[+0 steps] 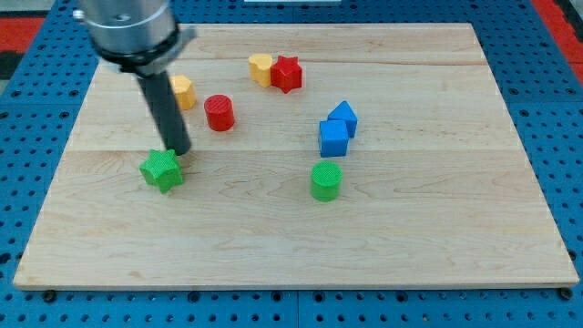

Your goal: Move the green star to the green circle

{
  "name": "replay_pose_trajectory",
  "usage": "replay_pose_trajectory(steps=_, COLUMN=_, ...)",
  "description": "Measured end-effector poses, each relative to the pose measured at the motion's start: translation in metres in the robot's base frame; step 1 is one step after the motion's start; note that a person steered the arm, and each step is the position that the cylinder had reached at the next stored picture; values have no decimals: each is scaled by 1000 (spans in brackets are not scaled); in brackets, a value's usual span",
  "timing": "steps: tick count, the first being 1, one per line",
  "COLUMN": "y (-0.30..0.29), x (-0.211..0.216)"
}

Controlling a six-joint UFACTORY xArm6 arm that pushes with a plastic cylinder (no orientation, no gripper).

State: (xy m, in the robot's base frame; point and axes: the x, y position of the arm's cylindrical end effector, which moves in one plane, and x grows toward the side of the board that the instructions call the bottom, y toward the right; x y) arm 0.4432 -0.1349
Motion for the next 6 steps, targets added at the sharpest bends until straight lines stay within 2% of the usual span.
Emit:
replay_pose_trajectory(steps=3, y=-107, x=5)
replay_pose_trajectory(steps=4, y=-95, x=24)
replay_pose_trajectory(steps=6, y=-25, x=28)
